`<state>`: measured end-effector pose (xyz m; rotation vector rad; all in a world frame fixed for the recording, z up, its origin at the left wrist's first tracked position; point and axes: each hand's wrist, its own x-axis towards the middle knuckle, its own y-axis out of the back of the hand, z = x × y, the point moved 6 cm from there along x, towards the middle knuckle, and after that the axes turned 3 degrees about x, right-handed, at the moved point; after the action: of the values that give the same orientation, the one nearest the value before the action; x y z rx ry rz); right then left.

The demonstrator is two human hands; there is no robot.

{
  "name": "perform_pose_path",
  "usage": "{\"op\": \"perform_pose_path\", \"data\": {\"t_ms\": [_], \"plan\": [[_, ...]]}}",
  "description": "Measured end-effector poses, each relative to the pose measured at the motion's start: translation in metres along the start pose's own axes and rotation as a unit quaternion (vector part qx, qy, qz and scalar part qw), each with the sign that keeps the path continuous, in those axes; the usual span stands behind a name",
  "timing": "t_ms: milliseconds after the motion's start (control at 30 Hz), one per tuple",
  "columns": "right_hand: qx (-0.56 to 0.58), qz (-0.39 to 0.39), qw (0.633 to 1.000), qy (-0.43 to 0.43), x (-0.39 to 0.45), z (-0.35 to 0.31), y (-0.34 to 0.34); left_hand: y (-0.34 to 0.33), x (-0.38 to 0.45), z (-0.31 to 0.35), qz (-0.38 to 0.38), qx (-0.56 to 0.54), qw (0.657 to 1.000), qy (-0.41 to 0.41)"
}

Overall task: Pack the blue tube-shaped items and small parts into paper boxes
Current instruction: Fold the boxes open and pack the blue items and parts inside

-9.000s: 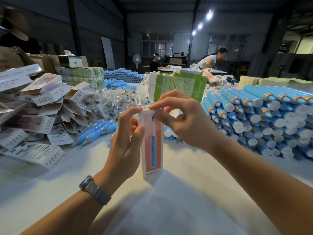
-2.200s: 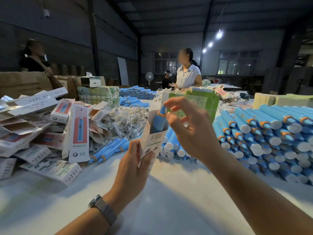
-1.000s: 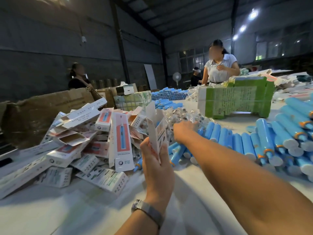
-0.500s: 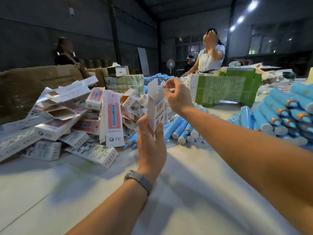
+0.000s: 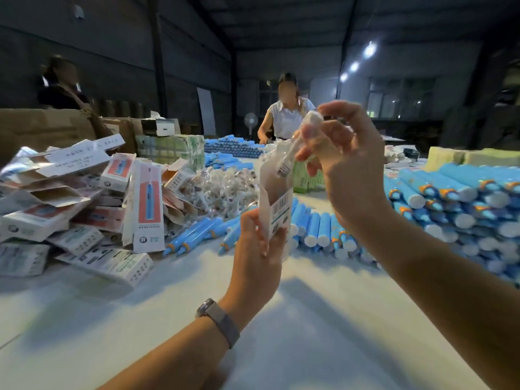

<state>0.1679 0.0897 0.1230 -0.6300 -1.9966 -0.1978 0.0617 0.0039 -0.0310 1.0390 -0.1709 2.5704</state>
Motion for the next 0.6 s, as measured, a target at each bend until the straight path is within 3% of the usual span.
{"op": "perform_pose_path", "data": {"t_ms": [133, 400, 533, 600], "plan": [[-0.177, -0.075, 0.979, 0.071, -0.022, -0.015, 0.011, -0.026, -0.010, 0.014, -0.028, 0.001, 1.000, -0.008], [-0.285, -0.140, 0.932, 0.174, -0.043, -0.017, 0.039, -0.042, -0.020, 0.025, -0.040, 0.074, 0.996, -0.024], [-0.331, -0.139, 0.924, 0.129, -0.045, -0.005, 0.043, -0.046, -0.025, 0.023, -0.066, 0.068, 0.995, -0.006], [-0.389, -0.158, 0.899, 0.123, -0.047, 0.000, 0.043, -0.043, -0.026, 0.019, -0.076, 0.047, 0.996, 0.012]]}}
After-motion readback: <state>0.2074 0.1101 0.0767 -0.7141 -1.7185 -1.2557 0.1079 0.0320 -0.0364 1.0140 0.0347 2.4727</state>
